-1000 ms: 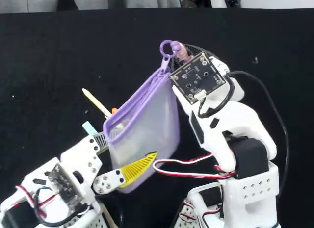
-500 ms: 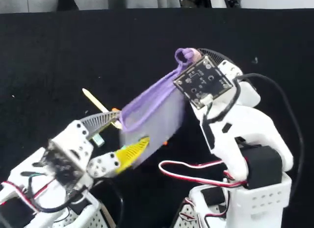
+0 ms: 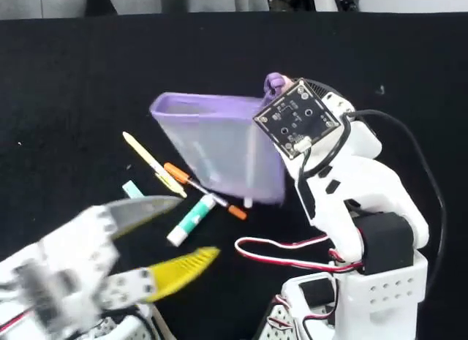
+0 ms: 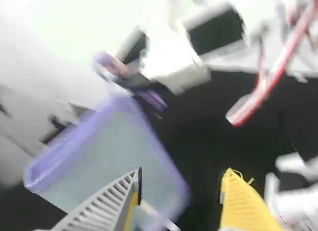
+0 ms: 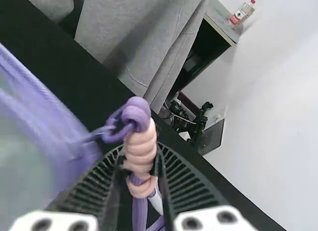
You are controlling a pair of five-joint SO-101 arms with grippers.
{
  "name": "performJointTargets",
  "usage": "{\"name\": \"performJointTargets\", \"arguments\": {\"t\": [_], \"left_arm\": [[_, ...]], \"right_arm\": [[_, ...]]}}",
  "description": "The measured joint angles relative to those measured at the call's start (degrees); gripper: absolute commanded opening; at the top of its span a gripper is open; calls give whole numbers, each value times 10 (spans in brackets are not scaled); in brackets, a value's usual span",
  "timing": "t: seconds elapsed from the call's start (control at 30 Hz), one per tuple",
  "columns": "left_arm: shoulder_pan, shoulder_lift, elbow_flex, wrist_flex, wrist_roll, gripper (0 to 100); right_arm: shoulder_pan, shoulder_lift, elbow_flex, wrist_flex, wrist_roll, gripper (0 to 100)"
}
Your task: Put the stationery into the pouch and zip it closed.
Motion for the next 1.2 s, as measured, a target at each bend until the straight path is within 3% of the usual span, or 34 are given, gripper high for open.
{"name": "performJointTargets", "arguments": {"t": [0.17,0.33,0.67,0.87,1.2], "left_arm": [[-141,-1,-111,41,-18,260],[-242,-1,-128,99,-45,259],[-319,-1,-77,121,-45,259],[-344,-25,8,69,-47,259],[-350,-214,258,-57,-47,259]], "right_arm": [[0,0,6,0,0,11],[16,0,17,-1,0,11],[107,1,-30,40,33,11],[167,0,-93,40,40,11],[175,-11,-25,73,54,11]]}}
